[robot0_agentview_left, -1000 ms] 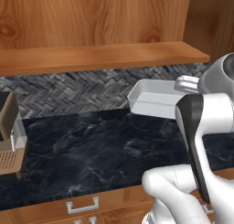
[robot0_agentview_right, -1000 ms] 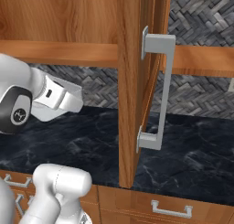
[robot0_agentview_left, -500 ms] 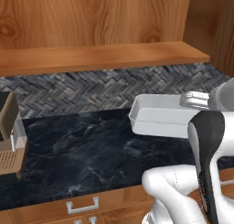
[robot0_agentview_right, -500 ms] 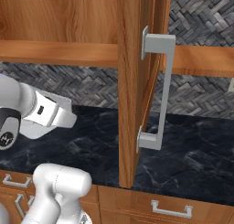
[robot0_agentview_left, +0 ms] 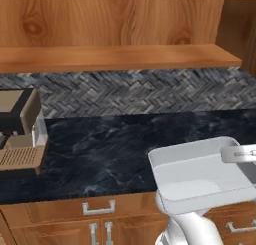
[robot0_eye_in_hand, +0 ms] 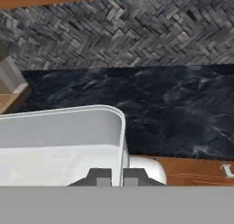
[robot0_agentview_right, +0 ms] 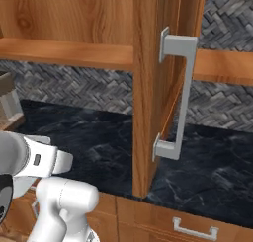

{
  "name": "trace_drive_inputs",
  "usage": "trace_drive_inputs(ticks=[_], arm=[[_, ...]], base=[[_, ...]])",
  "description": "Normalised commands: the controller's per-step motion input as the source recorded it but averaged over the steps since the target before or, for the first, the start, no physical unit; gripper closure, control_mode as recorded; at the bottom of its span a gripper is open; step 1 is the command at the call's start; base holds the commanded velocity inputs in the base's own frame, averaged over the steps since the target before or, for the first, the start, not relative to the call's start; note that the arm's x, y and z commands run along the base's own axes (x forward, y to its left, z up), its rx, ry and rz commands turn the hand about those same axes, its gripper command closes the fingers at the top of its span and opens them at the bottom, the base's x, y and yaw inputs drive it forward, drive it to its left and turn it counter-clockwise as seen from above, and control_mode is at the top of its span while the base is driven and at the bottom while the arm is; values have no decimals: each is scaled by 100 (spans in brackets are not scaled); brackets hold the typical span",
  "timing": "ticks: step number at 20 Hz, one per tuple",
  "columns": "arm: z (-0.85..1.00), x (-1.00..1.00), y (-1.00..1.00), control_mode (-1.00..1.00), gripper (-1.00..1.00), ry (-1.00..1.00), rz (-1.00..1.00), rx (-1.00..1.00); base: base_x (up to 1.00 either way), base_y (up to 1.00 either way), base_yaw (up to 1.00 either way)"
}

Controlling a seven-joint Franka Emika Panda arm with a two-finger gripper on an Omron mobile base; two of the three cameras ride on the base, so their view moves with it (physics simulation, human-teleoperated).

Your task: Retrieve the tupperware and aluminum foil from the cabinet and place them on the dining counter near the plate with eggplant and carrot to prepare for storing leftovers.

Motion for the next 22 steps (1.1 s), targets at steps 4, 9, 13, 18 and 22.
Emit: trace_drive_inputs(ticks=[4, 9, 13, 18, 22], arm=[[0, 0, 0, 100, 100, 0, 0, 0], [0, 0, 0, 100, 100, 0, 0, 0], [0, 0, 0, 100, 100, 0, 0, 0], [0, 0, 0, 100, 100, 0, 0, 0], [0, 0, 0, 100, 100, 0, 0, 0]], base=[[-6, 51, 65], [62, 10, 35], [-7, 59, 84], [-38, 35, 100], [-34, 29, 100]])
